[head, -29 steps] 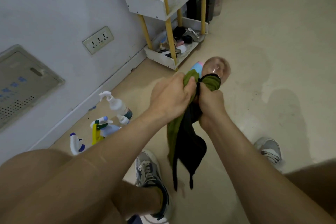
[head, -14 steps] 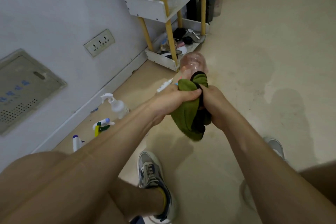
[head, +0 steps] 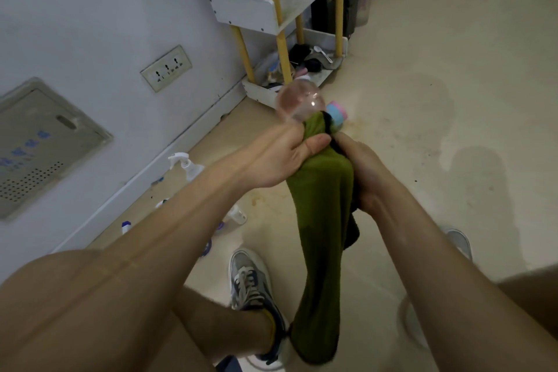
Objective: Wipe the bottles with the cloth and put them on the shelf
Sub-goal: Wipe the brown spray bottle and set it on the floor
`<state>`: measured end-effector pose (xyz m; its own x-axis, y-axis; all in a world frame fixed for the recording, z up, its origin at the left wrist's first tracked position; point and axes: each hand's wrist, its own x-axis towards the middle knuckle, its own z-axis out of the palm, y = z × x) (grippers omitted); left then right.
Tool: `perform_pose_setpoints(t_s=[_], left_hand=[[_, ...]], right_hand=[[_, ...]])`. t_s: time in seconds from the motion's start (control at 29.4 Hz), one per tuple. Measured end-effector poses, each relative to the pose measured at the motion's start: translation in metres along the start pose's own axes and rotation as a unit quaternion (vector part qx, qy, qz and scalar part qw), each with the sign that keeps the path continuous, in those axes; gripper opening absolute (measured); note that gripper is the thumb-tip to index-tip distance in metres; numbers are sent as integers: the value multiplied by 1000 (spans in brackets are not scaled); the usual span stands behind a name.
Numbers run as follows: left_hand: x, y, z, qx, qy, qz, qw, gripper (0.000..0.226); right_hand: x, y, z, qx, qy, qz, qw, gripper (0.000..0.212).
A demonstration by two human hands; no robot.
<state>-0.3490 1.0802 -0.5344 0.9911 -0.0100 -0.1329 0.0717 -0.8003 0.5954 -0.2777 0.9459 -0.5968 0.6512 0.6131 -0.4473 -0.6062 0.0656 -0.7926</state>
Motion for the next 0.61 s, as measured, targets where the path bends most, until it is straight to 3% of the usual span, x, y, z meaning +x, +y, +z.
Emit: perform_pose_setpoints(t_s=[0.1,0.2,0.31,0.51,0.61], left_hand=[[-3,-13,-9,-52,-12,-67,996,10],[-4,-16,-9,-120,66,-123,983,31],[-8,-6,2,-275,6,-193,942,38],[-4,4,10,-47,60,-97,992,15],[-4,8,-3,-169,117,-82,975,16]], right_hand=[[7,4,5,-30,81,-69,994,19],[8,5,11,6,141,-76,987,25],[12,9,11,12,179,-82,980,33],[14,2,-1,-37,218,-55,974,34],[14,-6,-6,22,154,12,988,38]])
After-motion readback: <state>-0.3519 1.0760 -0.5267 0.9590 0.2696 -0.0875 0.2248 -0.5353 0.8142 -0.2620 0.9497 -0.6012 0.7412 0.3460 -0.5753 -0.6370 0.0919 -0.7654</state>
